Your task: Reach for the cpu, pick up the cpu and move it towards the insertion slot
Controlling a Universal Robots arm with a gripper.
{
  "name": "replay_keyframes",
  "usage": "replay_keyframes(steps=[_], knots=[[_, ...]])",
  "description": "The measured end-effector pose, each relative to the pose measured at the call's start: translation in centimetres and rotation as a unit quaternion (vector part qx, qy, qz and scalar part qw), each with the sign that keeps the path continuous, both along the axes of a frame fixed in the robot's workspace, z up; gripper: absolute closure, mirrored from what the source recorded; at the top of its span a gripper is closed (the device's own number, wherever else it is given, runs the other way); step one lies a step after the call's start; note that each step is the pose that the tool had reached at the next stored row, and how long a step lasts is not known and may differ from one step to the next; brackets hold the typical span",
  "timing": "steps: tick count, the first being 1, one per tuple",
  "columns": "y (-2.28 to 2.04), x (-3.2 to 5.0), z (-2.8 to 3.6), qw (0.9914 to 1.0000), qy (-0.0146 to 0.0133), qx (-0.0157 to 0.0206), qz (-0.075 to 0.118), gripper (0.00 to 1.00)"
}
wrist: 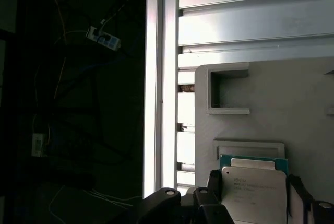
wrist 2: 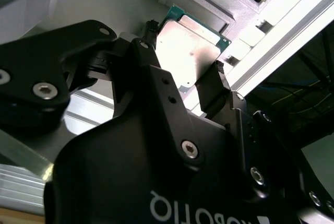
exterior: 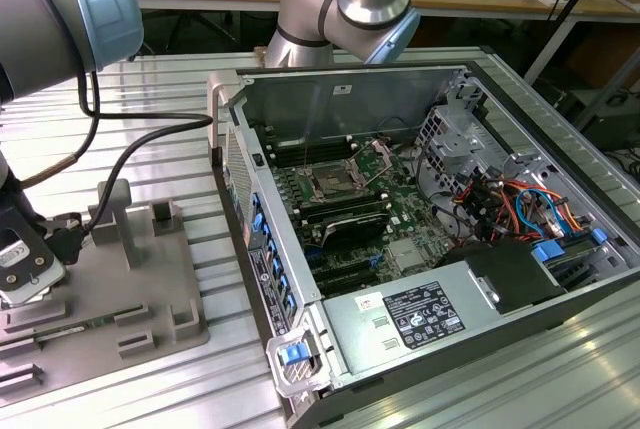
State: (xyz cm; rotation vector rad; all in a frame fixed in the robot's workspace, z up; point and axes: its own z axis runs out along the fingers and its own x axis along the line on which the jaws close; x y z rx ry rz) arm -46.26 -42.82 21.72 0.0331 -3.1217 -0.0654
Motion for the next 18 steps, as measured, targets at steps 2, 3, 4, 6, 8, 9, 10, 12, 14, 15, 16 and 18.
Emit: replay_keyframes(steps=[2,3,4,6,8,9,10,12,14,15,16,18], knots=[[0.00,0.00,0.10,1.00000,0.0001,0.0000,0.000,0.45],[0.00,0.00,0.17,1.00000,0.0001,0.0000,0.000,0.45],[0.00,0.00,0.27,1.00000,0.0000,0.0000,0.000,0.45],[0.00,0.00,0.45,1.00000,0.0001,0.0001,0.000,0.45],[0.00,0.00,0.61,1.00000,0.0000,0.0001,0.000,0.45],[0.00,0.00,0.66,1.00000,0.0000,0.0001,0.000,0.45],[0.00,0.00,0.71,1.00000,0.0000,0.0001,0.000,0.45],[0.00,0.00,0.86,1.00000,0.0000,0.0001,0.000,0.45],[0.00,0.00,1.03,1.00000,0.0000,0.0001,0.000,0.45],[0.00,0.00,1.16,1.00000,0.0000,0.0001,0.000,0.45],[0.00,0.00,1.27,1.00000,0.0000,0.0001,0.000,0.45],[0.00,0.00,1.38,1.00000,0.0000,0.0001,0.000,0.45]])
